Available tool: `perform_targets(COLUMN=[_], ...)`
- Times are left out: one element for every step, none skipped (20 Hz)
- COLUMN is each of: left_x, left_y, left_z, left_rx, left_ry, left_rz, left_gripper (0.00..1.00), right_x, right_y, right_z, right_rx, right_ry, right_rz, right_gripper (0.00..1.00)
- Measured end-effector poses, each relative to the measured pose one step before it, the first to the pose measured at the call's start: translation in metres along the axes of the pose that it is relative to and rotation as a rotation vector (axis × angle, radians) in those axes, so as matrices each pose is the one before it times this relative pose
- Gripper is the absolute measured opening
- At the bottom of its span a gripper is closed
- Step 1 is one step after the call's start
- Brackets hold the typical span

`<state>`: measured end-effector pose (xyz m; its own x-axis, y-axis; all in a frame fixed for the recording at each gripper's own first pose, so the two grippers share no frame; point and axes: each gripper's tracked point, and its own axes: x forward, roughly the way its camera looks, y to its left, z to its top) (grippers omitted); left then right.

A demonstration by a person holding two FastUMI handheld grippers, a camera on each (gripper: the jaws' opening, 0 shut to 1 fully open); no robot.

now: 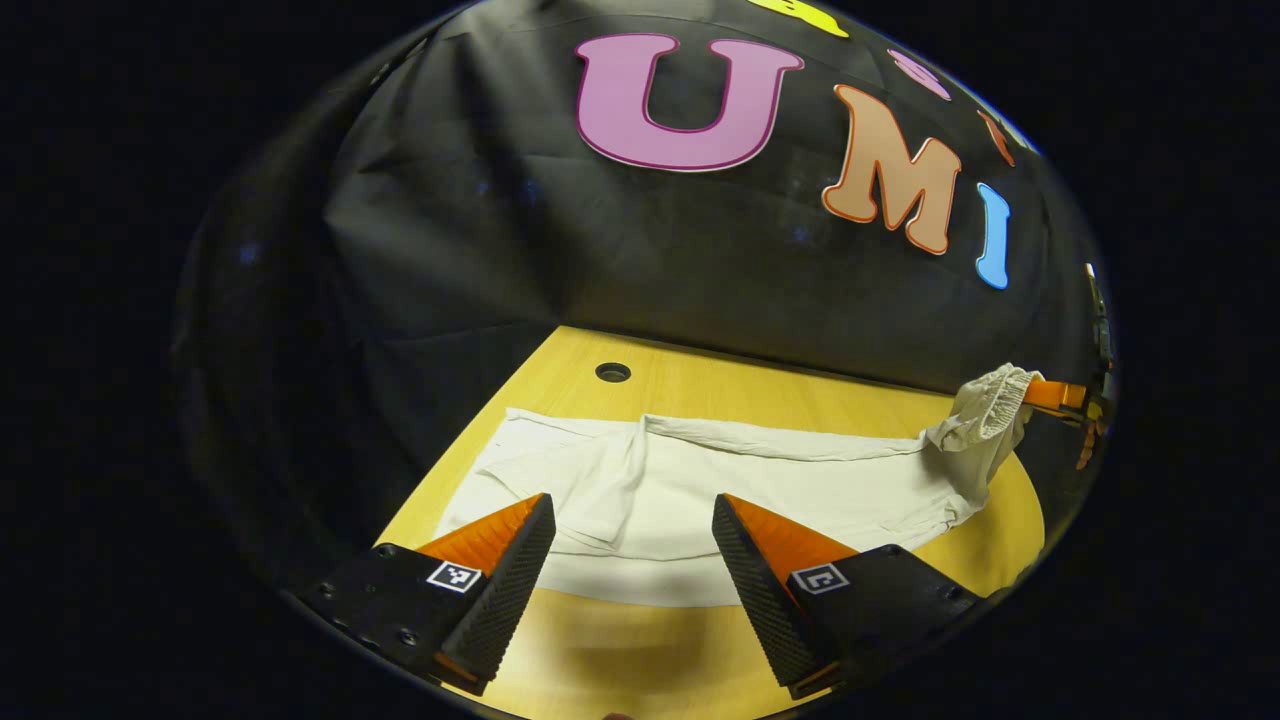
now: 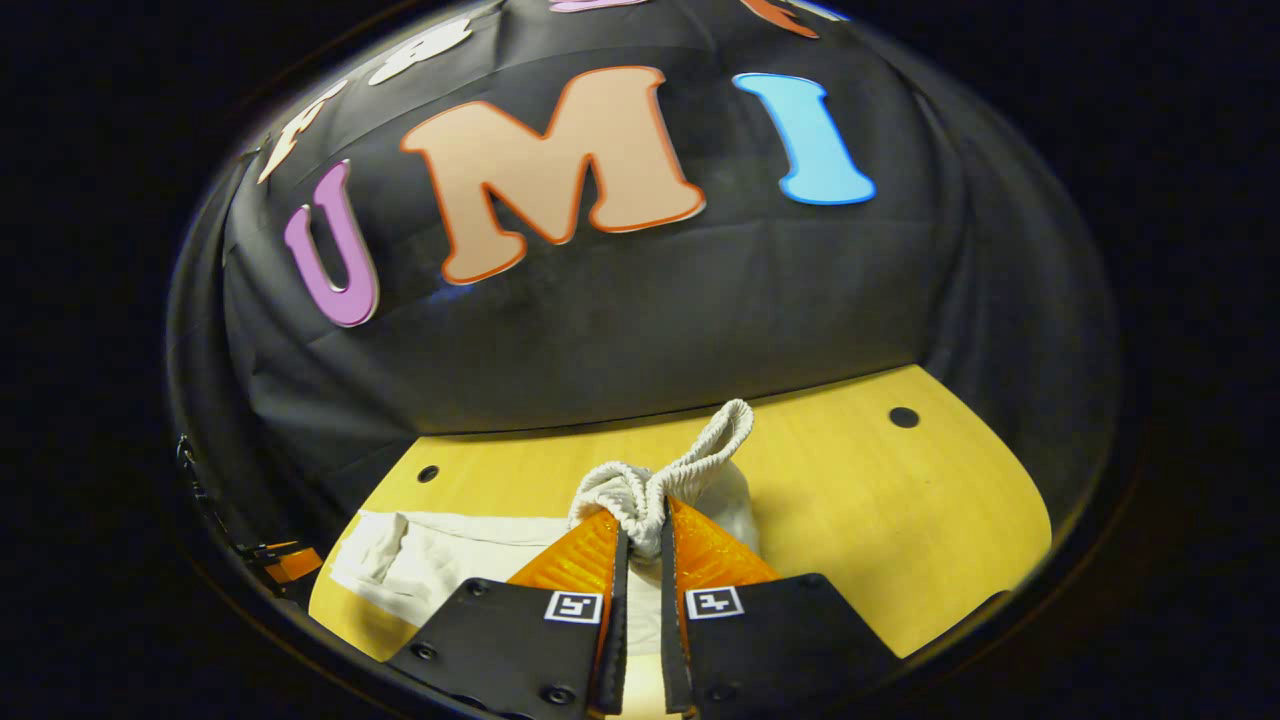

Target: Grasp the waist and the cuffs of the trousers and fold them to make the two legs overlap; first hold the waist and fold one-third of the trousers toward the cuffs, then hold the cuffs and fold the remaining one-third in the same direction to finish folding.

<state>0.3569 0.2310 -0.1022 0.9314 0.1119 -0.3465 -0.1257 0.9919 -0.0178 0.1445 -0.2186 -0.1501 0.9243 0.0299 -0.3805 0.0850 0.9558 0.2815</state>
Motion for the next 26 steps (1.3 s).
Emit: perform_targets(left_x=[0.00049, 0.00148, 0.00064, 0.00164, 0.00056, 0.00254, 0.00236, 0.00231, 0.00288, 0.00343, 0.00423, 0.00456, 0.00441, 0.00645, 0.00406, 0.00491, 0.00419, 0.00525, 0.0037, 0.00316, 0.00284, 0.00282, 0.00451, 0.00177, -0.00032, 0.00048], left_y=[0.00943, 0.00988, 0.00961, 0.01006, 0.0093, 0.01107, 0.01036, 0.00847, 0.00952, 0.00989, 0.00953, 0.00719, 0.00558, 0.00473, 0.00591, 0.00464, 0.00387, 0.00295, 0.00279, 0.00166, 0.00096, 0.00015, 0.0004, -0.00006, -0.00043, 0.00056], left_z=[-0.00033, -0.00346, -0.00175, -0.00218, -0.00179, -0.00342, -0.00177, -0.00259, -0.00325, -0.00464, -0.00254, -0.00337, -0.00214, -0.00334, -0.00398, -0.00661, -0.00283, -0.00416, -0.00341, -0.00308, -0.00263, -0.004, -0.00399, -0.00166, -0.00124, 0.00017], left_rx=[0.00193, -0.00039, -0.00232, -0.00564, -0.00504, -0.00285, -0.00274, -0.00315, -0.00327, -0.00344, -0.00422, -0.0067, -0.00937, -0.00852, -0.0048, -0.00217, -0.00329, -0.00328, -0.001, 0.00162, 0.00223, 0.00178, 0.00169, -0.00035, -0.00112, 0.00024], left_ry=[0.00272, 0.00547, 0.00368, 0.00315, 0.00297, 0.00247, 0.00107, 0.00135, 0.00635, 0.00854, 0.00495, 0.00489, 0.00571, 0.00745, 0.00834, 0.01176, 0.00866, 0.00854, 0.00626, 0.00653, 0.0075, 0.00893, 0.00957, 0.00865, 0.00593, 0.00376], left_rz=[-0.00042, -0.00093, 0.00133, 0.00291, 0.00526, 0.00759, 0.00895, 0.00365, 0.0079, 0.00904, 0.01084, 0.00815, 0.00822, 0.00421, 0.00565, 0.00562, 0.00525, 0.00161, 0.00025, 0.00041, -0.00073, -0.00116, 0.00164, -0.00026, -0.00157, 0.00188], left_gripper=[0.96, 0.96, 0.96, 0.96, 0.96, 0.96, 0.96, 0.96, 0.96, 0.96, 0.96, 0.96, 0.96, 0.96, 0.96, 0.96, 0.96, 0.96, 0.96, 0.96, 0.97, 0.97, 0.97, 0.96, 0.97, 0.96], right_x=[-0.00123, -0.00072, -0.00018, -0.00102, -0.00039, -0.00177, -0.00252, -0.00265, -0.00083, -0.00069, -0.00092, -0.00095, 0.00387, -0.00304, 0.0003, -0.00832, -0.00162, -0.00548, -0.00611, -0.00648, -0.00842, -0.0083, -0.00543, -0.00616, -0.00675, -0.00526], right_y=[0.00228, 0.00228, 0.00034, 0.0008, -0.00053, -0.0031, -0.00119, -0.00077, 0.00147, -0.00043, -0.00051, -0.00169, 0.0013, 0.00163, -0.00129, -0.00094, -0.0037, -0.00439, -0.00268, -0.00428, -0.00114, -0.0041, -0.00811, -0.00791, -0.00876, -0.00797], right_z=[-0.00082, -0.00161, -0.00052, -0.00027, 0.0009, 0.00079, 0.00294, 0.00202, 0.00113, 0.00219, -0.0009, -0.00094, -0.00315, 0.00059, -0.00185, 0.00147, -0.00084, 0.00117, 0.00173, 0.00226, -0.00095, -0.00049, -0.00001, -0.00098, 0.00004, 0.00045], right_rx=[-0.0174, -0.01609, -0.01015, -0.00568, -0.00982, -0.02103, -0.02835, -0.02513, -0.02345, -0.0228, -0.02547, -0.03342, -0.03326, -0.01772, -0.00235, 0.00565, 0.0034, -0.00229, -0.008, -0.00828, -0.00525, -0.00336, -0.00139, 0.00248, 0.00539, 0.00695], right_ry=[0.00325, 0.00544, 0.00989, 0.01261, 0.01407, 0.01239, 0.01153, 0.01581, 0.01566, 0.01247, 0.01282, 0.01922, 0.02015, 0.01504, 0.02111, 0.01418, 0.00312, 0.00028, 0.00186, 0.00305, 0.00477, 0.00525, 0.00373, 0.00277, 0.00293, -0.0001], right_rz=[0.02095, 0.01996, 0.01942, 0.02195, 0.0206, 0.01245, 0.00712, 0.00668, 0.00853, 0.00687, 0.00126, -0.00075, -0.00278, 0.00935, 0.00718, 0.01875, 0.00436, -0.00391, -0.00885, -0.00967, -0.00684, -0.00746, -0.011, -0.01166, -0.00964, -0.01119], right_gripper=[0.16, 0.16, 0.16, 0.16, 0.16, 0.16, 0.16, 0.16, 0.16, 0.16, 0.16, 0.18, 0.18, 0.21, 0.26, 0.44, 0.61, 0.79, 0.97, 0.93, 0.95, 0.95, 0.95, 0.95, 0.95, 0.95])
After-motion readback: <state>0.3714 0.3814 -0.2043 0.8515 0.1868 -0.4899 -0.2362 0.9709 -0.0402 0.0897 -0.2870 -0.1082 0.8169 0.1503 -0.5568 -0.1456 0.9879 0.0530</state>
